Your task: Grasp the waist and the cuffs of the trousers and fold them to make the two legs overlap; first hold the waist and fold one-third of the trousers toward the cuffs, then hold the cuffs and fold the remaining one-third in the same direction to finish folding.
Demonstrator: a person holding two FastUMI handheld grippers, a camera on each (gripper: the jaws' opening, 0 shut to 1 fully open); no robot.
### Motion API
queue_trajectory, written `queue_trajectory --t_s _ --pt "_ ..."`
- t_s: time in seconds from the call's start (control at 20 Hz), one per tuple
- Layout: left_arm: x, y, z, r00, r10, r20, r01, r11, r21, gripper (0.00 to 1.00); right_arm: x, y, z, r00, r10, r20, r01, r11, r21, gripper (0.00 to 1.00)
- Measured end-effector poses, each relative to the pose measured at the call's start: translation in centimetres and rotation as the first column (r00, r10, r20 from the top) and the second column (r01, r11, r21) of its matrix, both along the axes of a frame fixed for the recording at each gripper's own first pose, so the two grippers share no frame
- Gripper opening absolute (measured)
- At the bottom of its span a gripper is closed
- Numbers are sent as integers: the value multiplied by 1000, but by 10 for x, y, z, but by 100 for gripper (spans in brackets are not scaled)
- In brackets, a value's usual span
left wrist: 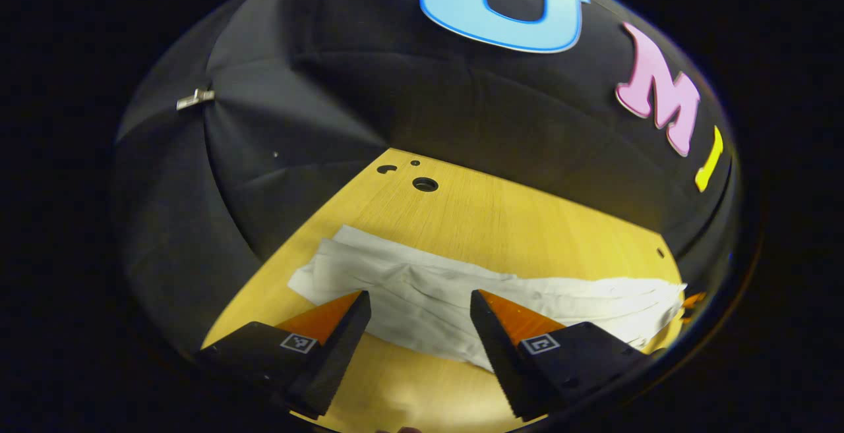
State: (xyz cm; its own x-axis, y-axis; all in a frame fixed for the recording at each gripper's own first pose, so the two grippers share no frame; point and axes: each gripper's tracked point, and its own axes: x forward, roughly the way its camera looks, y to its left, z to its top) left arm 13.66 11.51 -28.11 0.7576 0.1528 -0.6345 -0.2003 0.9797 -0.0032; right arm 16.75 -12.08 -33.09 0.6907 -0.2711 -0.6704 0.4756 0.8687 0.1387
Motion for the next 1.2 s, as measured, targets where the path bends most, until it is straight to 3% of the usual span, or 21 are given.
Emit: queue_trajectory --t_s 0.1,0.25,0.4,0.45,0.5,0.6,0.65,0.7,0.75,0.8,0.85,1.05,1.2 --pt "2 -5 -5 1000 19 -7 -20 998 -57 96 5 -7 -12 995 -97 -5 97 991 90 99" --pt "1 -8 -16 997 70 -21 -73 987 -145 92 17 -13 -17 984 -180 -3 178 971 161 99" --pt "-6 0 -30 992 119 -50 -126 976 -178 96 37 -23 -20 972 -235 7 231 961 153 99" --pt "-7 3 -35 989 132 -61 -141 972 -190 96 41 -26 -19 970 -242 8 239 962 135 92" --pt "-8 3 -38 987 144 -69 -155 967 -202 96 43 -27 -19 971 -240 -8 239 965 108 96" --pt "-11 5 -44 983 158 -89 -173 961 -213 96 39 -34 -24 973 -229 -36 231 972 51 82" --pt "-11 5 -50 981 162 -103 -181 960 -212 96 39 -36 -28 975 -217 -39 218 975 45 68" --pt "-11 5 -56 979 167 -116 -189 958 -214 96 37 -32 -26 976 -213 -36 215 974 66 60" --pt "-9 6 -60 977 175 -125 -199 954 -226 96 42 -33 -26 972 -232 -18 233 970 71 24" --pt "-8 7 -64 973 192 -130 -218 947 -235 96 42 -29 -26 970 -243 -11 244 967 75 22" --pt "-4 10 -70 967 217 -136 -245 937 -248 96 42 -30 -27 972 -233 -9 233 971 61 12" --pt "-17 19 -75 930 326 -169 -357 910 -209 96 42 -31 -27 972 -236 -3 236 970 67 11" --pt "-3 24 -77 928 336 -162 -364 909 -202 96 42 -31 -27 975 -221 -1 221 973 65 11"
